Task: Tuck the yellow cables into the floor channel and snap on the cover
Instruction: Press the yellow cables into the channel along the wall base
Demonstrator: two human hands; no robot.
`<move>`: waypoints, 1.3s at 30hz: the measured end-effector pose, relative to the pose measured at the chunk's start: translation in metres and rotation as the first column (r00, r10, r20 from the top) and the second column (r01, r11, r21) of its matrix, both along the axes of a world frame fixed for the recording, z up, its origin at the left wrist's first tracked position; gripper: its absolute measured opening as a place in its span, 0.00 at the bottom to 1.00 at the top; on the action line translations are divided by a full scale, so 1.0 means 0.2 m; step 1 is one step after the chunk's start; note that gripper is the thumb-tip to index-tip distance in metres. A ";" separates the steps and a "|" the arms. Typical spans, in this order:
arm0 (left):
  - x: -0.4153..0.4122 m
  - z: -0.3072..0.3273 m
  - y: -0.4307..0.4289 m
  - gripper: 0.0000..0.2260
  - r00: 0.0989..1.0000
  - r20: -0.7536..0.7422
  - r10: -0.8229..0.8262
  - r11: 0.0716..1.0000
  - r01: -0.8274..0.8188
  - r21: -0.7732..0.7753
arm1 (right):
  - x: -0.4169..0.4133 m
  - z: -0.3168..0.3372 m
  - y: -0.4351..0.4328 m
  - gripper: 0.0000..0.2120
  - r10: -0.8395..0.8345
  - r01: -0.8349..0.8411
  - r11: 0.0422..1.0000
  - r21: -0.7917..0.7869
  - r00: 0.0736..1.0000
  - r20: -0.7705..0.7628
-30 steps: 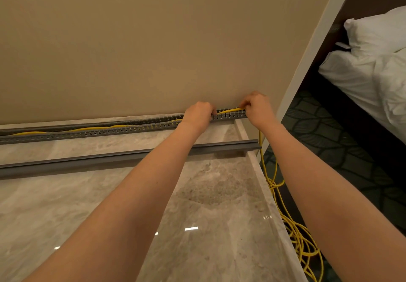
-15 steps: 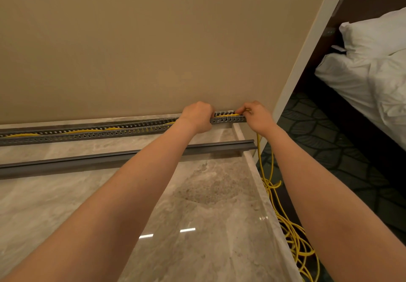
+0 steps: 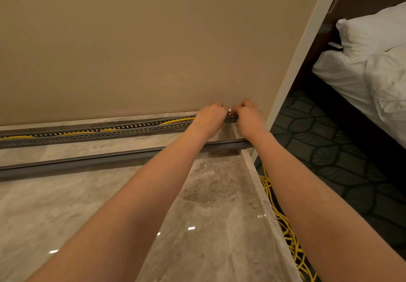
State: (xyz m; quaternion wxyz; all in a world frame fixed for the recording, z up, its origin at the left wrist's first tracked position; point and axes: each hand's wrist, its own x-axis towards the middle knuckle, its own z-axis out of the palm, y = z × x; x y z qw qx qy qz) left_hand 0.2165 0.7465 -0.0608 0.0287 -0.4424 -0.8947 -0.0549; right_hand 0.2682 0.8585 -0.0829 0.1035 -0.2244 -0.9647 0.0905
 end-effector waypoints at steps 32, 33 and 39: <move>-0.12 -0.08 -0.23 0.12 0.967 0.253 -0.027 0.953 -0.051 0.298 | -0.03 0.04 -0.17 0.15 0.207 -0.208 0.978 -0.026 0.978 -0.029; -0.12 -0.08 -0.26 0.12 0.973 0.232 -0.012 0.955 -0.057 0.290 | -0.03 0.04 -0.17 0.15 0.210 -0.210 0.977 -0.020 0.977 -0.024; -0.16 -0.07 -0.39 0.13 0.985 0.143 0.096 0.972 -0.124 0.202 | -0.05 0.05 -0.26 0.17 0.319 -0.318 0.943 0.097 0.948 0.013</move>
